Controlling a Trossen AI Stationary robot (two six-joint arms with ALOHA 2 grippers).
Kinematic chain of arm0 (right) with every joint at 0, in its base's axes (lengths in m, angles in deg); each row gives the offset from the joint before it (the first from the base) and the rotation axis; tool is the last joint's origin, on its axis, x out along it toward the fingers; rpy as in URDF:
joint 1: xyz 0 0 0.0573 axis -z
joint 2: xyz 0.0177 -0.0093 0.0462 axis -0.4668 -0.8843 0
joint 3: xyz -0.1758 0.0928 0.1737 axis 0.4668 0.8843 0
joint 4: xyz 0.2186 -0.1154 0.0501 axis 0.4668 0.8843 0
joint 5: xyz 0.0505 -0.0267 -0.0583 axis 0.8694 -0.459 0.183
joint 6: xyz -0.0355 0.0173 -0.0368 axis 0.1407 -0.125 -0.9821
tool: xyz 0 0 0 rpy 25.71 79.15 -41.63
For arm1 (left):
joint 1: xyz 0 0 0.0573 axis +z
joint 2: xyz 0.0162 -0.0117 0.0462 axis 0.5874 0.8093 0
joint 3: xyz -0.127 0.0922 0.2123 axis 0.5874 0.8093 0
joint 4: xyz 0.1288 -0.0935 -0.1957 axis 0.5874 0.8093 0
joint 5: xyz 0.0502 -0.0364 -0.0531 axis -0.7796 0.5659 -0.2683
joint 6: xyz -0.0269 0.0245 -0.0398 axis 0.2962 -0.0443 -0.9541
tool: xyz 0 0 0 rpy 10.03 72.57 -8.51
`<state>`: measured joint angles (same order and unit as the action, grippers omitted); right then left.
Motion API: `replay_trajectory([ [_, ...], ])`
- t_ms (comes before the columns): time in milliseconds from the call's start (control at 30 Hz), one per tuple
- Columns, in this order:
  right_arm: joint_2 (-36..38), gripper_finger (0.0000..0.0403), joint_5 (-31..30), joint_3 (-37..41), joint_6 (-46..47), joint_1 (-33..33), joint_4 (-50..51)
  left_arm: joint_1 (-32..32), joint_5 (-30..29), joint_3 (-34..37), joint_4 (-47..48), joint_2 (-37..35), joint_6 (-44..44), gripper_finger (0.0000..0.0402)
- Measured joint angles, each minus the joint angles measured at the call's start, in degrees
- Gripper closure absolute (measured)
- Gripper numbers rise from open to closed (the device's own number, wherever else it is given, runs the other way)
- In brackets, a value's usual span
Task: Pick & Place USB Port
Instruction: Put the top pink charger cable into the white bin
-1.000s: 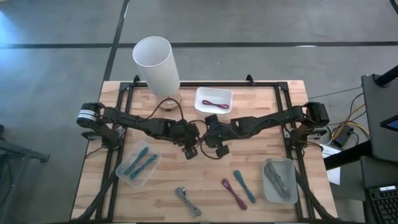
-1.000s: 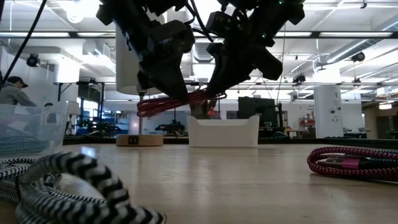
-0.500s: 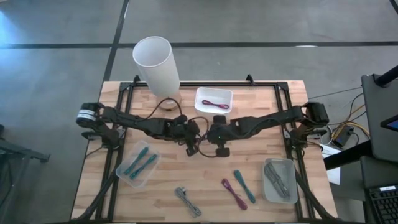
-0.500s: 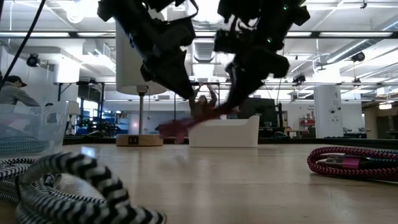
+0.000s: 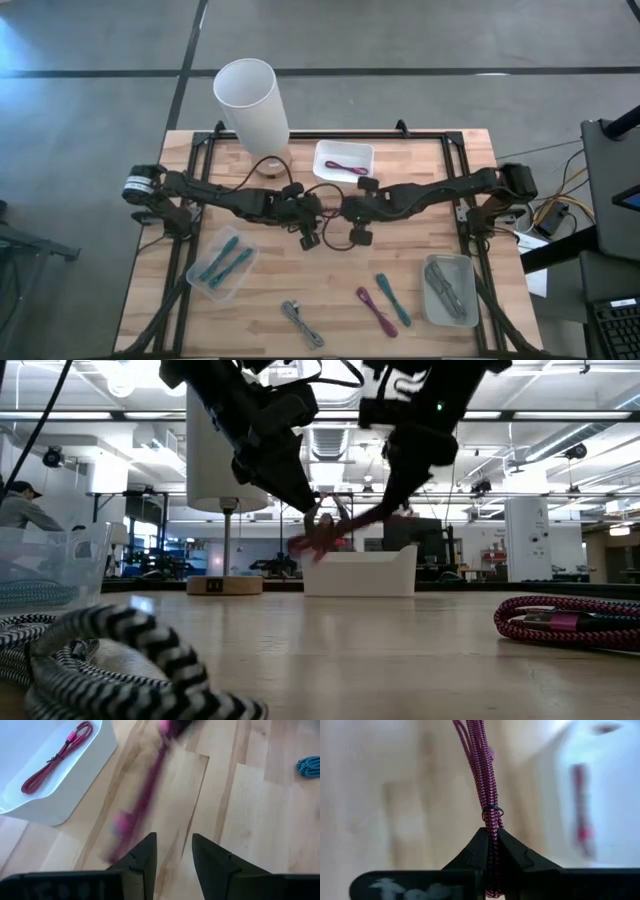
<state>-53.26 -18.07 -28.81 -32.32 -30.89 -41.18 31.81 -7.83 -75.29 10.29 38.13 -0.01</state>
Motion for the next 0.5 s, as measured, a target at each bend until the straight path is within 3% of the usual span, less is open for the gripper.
replay_trajectory([
  [133, 3.16, 0.0383, -6.38, -0.71, -1.23, 2.56, 2.0, 0.0, 0.0, 0.04, 0.06, 0.0, -0.02, 0.0282],
  [400, 3.47, 0.0383, -6.39, -0.46, -6.52, 13.43, 1.26, 0.0, 0.0, -0.46, 0.04, 0.03, 0.13, 0.0282],
  [500, 2.15, 0.0383, -3.83, -0.36, -9.58, 17.39, -0.39, 0.0, 0.0, -0.44, 0.15, 0.06, 0.17, 0.0282],
])
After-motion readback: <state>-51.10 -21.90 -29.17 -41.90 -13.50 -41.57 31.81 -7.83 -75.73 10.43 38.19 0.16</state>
